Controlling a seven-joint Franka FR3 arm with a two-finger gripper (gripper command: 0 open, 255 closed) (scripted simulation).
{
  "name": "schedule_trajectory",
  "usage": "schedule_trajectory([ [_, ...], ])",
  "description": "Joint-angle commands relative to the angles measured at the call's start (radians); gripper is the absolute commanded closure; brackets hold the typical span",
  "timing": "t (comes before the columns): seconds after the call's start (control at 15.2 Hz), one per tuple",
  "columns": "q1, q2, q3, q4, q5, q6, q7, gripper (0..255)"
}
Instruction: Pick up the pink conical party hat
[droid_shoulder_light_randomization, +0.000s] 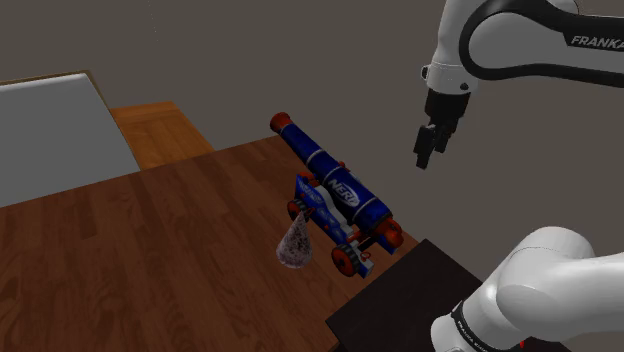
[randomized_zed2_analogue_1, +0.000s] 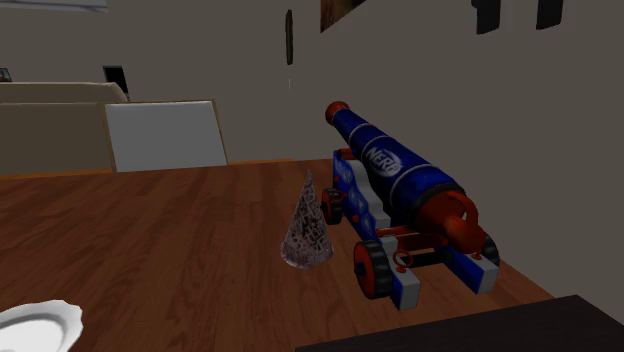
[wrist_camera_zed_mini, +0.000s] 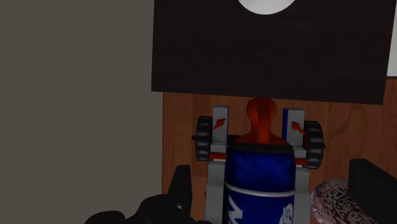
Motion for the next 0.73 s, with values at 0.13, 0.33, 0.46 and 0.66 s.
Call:
schedule_trajectory([
  [0.13,0.016,0.066,0.025,0.011,0.012,0.037,0.016,0],
  [0.33,0.037,0.17,0.061,0.036,0.025,0.087,0.039,0],
  [0.46,0.05,0.242,0.085,0.059,0.031,0.118,0.054,0],
  [0.66,0.068,0.353,0.119,0.1,0.035,0.159,0.077,0],
])
